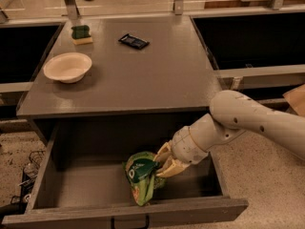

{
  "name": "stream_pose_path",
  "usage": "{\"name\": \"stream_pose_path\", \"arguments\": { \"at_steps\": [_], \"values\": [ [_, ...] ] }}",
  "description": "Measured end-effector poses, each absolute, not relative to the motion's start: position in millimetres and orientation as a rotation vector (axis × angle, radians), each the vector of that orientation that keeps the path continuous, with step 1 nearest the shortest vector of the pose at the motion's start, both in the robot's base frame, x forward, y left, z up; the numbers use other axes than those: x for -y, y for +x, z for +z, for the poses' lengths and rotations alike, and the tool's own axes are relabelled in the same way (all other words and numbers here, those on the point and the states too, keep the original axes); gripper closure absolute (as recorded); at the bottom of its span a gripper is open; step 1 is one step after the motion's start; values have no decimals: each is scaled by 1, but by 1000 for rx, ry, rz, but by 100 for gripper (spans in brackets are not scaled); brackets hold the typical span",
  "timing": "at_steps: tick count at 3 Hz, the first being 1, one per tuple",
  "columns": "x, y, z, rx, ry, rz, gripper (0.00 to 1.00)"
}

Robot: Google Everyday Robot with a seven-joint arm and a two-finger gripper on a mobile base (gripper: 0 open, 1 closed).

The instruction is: Place green rice chip bag into top drawer

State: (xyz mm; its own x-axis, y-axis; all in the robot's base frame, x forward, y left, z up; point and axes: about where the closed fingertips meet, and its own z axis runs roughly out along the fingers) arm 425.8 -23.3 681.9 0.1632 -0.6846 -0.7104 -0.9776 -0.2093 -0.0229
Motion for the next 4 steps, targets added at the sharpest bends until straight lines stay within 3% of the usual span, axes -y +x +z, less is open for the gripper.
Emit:
{"name": "stream_pose_path", "arguments": {
  "at_steps": [2,3,4],
  "values": [
    [21,427,667,-1568,-1958,846,100],
    [21,427,667,-1568,-1958,846,84],
    [21,427,667,-1568,-1958,846,60]
  ]
}}
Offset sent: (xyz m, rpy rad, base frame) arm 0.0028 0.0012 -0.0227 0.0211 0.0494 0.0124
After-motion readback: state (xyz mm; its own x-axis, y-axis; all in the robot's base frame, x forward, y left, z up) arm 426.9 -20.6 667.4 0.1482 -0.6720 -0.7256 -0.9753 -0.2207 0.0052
